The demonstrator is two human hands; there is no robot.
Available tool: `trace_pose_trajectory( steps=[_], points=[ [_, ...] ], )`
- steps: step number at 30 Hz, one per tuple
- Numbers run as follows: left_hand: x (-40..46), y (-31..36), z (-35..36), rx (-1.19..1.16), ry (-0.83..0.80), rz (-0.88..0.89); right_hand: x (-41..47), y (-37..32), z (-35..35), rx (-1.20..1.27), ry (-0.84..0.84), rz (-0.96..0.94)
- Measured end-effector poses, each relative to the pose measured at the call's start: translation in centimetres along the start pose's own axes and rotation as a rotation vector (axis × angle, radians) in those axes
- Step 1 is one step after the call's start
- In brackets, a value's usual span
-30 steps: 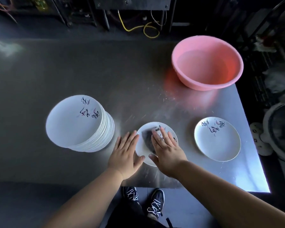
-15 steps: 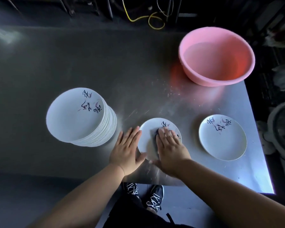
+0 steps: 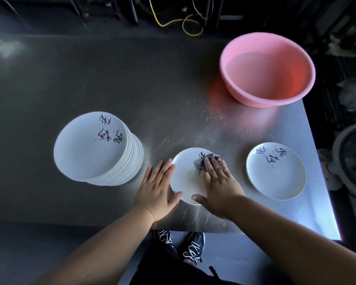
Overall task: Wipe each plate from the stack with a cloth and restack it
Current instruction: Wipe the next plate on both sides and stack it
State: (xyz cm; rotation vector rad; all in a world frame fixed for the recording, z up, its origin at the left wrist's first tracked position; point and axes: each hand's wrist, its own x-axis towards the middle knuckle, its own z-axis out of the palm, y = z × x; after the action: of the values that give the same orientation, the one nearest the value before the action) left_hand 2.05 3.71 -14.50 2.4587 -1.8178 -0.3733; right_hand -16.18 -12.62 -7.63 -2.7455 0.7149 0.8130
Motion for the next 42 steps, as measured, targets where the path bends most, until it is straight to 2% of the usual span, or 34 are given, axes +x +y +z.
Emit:
trace_pose_trajectory(
  steps=[7, 10, 15, 22, 30, 35, 39, 42],
  points=[
    [0.0, 0.0, 0.2, -0.018, 0.039, 0.016, -4.8, 1.3, 4.8, -0.100, 0.044, -0.217],
    [0.0, -0.1, 0.2, -0.033, 0.056, 0.031, -1.6, 3.9, 3.2, -0.095, 0.160, -0.137],
    [0.0, 0.0, 0.0, -0.019, 0.041, 0.010, 2.9, 5.0, -0.3, -0.098, 0.109, -0.154],
    [0.0, -0.1, 0.5, -0.001, 0.045, 0.006, -3.6, 1.6, 4.0, 0.199, 0.183, 0.076],
    [0.1, -0.1, 0.6, 0.015, 0.058, 0.005, 2.0, 3.7, 0.7, 0.255, 0.204, 0.045],
    [0.1, -0.1, 0.6, -0.015, 0.063, 0.010, -2.5, -0.1, 3.0, 0.439, 0.204, 0.198],
    [-0.2, -0.2, 1.0, 0.000, 0.106, 0.042, -5.4, -1.7, 3.4, 0.482, 0.094, 0.185],
    [-0.4, 0.1, 1.0, -0.003, 0.190, 0.084, -2.8, 0.8, 1.8, 0.478, 0.128, 0.148]
  ],
)
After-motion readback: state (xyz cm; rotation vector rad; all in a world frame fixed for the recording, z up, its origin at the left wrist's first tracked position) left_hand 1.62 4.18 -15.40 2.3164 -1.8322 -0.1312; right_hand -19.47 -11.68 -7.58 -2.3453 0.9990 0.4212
